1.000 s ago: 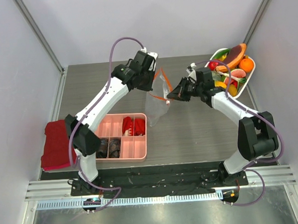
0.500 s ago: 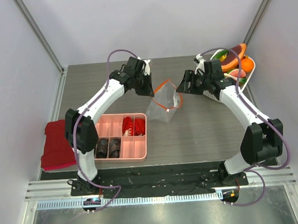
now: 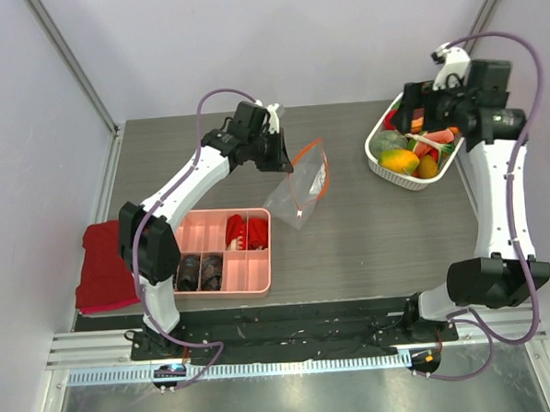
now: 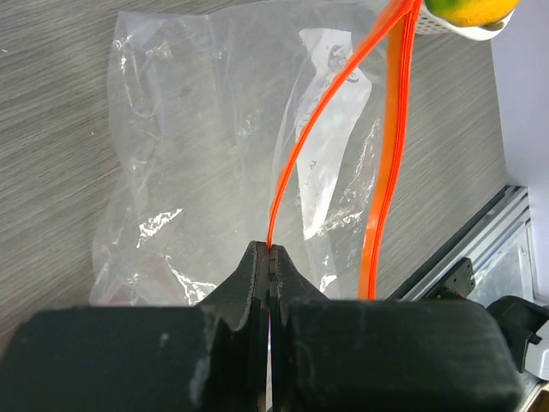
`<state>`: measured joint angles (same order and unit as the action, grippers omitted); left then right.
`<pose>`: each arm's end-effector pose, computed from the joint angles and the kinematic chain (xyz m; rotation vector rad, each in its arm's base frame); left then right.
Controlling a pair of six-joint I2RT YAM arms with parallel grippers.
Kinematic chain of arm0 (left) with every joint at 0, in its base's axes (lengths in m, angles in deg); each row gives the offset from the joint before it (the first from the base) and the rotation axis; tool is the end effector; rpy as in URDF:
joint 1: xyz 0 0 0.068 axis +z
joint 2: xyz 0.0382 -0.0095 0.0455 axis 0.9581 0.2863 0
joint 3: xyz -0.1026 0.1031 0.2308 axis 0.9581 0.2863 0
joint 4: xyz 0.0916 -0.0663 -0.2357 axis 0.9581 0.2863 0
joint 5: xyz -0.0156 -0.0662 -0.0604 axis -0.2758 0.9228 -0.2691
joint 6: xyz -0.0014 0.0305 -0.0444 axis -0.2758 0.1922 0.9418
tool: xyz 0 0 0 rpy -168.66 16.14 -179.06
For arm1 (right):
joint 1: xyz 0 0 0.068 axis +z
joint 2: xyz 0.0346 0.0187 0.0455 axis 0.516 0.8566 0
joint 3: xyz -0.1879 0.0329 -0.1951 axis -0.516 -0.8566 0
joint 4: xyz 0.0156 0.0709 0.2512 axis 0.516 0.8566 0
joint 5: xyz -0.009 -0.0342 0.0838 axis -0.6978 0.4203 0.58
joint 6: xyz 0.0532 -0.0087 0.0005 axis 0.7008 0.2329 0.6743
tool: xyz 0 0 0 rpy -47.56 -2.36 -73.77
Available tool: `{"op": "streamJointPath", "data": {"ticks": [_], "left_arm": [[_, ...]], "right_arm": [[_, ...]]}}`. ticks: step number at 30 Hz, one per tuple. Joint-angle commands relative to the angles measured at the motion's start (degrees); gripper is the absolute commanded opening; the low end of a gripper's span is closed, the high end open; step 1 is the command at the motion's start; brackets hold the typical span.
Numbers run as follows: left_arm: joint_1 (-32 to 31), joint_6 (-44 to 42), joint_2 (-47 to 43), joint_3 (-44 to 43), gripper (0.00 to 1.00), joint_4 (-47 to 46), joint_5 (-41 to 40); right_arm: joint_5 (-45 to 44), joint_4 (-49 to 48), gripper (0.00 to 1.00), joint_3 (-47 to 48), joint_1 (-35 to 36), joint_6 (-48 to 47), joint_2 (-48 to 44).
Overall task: Place the food in the zip-top bag and seal the zipper
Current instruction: Open the zipper of the food storage bag, then pick up the fake vegetable from the bin.
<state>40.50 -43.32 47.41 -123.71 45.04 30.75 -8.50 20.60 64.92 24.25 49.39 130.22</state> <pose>0.3568 -0.2441 0.3218 0.2843 2.4373 -0.8824 0.2948 -0.0197 0.4462 -0.2408 2.0626 0.3412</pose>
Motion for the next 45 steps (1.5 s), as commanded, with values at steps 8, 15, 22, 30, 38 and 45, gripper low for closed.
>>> {"op": "streamJointPath", "data": {"ticks": [8,15,22,30,38,45], "left_arm": [[0.25,0.95,-2.10,-0.66,0.00,-3.11,1.10],[0.25,0.86,-1.75,-0.75,0.00,-3.82,1.19],[0.25,0.60,-1.48,-0.57,0.00,-4.26,1.45],[0.25,1.48,-1.13,-0.48,0.00,-5.22,1.80],[0.25,1.04,-1.04,-0.22,0.00,-5.14,2.24],[0.25,1.21,-0.69,-0.40,0.00,-5.05,2.24]], "right_arm": [[1.36,23.62,0.91,17.47,-17.10,-28.35,14.00],[1.18,18.10,0.85,18.00,-17.27,-32.41,17.96],[-3.91,9.74,0.78,23.88,-15.16,-19.78,25.16],[3.18,9.29,0.77,26.35,-15.52,-13.32,29.39],[0.14,11.59,0.73,18.45,-10.60,-26.42,24.65],[-12.00,2.45,0.73,6.68,-3.48,-32.93,19.28]]}}
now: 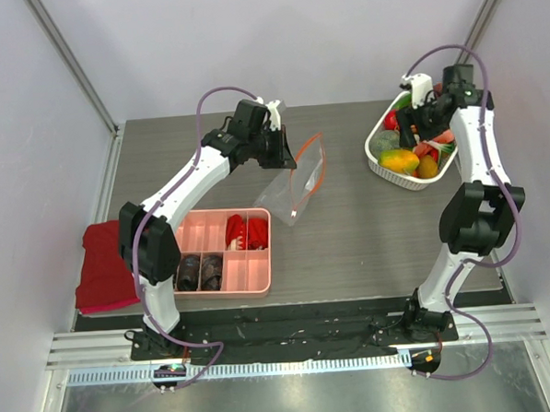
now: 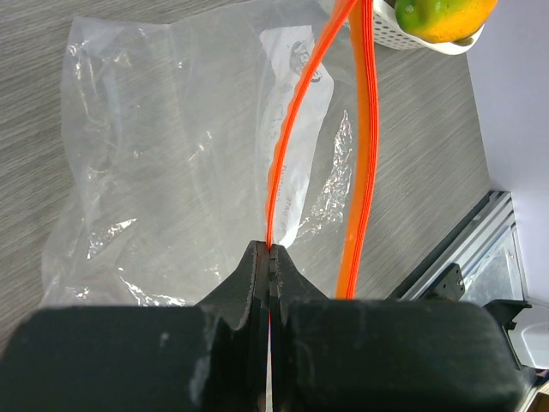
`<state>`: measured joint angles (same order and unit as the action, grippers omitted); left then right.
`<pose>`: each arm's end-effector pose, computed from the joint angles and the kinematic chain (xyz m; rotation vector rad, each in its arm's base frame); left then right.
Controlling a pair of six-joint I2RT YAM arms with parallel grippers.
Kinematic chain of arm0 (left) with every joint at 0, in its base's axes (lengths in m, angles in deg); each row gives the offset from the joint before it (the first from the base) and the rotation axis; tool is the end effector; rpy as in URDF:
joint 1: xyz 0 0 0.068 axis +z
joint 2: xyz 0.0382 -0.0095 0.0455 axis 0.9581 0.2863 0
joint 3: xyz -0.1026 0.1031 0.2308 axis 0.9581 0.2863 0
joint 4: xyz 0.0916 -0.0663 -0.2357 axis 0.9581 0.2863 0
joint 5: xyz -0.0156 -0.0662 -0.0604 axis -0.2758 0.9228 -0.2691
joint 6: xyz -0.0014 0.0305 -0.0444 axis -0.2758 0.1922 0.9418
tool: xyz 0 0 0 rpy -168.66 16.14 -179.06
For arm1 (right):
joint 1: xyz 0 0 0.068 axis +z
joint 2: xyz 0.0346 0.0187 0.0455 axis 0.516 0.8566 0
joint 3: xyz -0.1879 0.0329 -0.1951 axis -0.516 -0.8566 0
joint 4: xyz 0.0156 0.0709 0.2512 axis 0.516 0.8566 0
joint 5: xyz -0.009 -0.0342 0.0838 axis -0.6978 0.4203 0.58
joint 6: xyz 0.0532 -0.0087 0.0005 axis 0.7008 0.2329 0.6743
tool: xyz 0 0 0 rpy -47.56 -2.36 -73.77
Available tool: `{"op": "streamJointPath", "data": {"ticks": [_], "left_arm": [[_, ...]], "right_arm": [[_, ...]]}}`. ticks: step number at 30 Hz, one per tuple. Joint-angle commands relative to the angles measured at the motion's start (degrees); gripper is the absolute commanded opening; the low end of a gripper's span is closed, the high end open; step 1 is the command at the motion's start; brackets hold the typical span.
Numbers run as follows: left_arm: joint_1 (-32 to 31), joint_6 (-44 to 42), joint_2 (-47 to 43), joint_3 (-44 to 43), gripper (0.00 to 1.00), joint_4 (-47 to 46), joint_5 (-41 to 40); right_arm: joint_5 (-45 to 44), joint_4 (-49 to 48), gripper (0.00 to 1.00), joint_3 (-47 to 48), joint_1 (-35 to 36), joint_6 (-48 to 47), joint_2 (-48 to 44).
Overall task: Place the food in the zip-top bag and seal the zipper
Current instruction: Pick up the fake vegetable from the bin.
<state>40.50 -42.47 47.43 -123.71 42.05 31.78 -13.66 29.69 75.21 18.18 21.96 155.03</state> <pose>0.3595 -0.2466 0.3260 0.2835 2.3897 -0.9272 0.3963 -0.0779 0.3448 -0.5639 2.3821 0.1058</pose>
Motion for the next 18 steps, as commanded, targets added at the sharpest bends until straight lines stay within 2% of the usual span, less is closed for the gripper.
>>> {"op": "streamJointPath", "data": {"ticks": [1,10,18], "left_arm": [[0.25,0.45,-0.71,-0.57,0.00,-2.05,1.21],[0.25,0.18,-0.36,-0.57,0.00,-2.05,1.21],[0.25,-0.08,-0.27,-0.48,0.00,-2.49,1.04]], "right_arm": [[-8.06,-7.61,0.73,-4.33,3.73,-5.76,-5.70],[-15.89,-13.85,0.71,-6.97,5.85,-7.61,-4.48],[-16.87,-14.48,0.66,-8.20,5.94,-8.67,-2.45]]}}
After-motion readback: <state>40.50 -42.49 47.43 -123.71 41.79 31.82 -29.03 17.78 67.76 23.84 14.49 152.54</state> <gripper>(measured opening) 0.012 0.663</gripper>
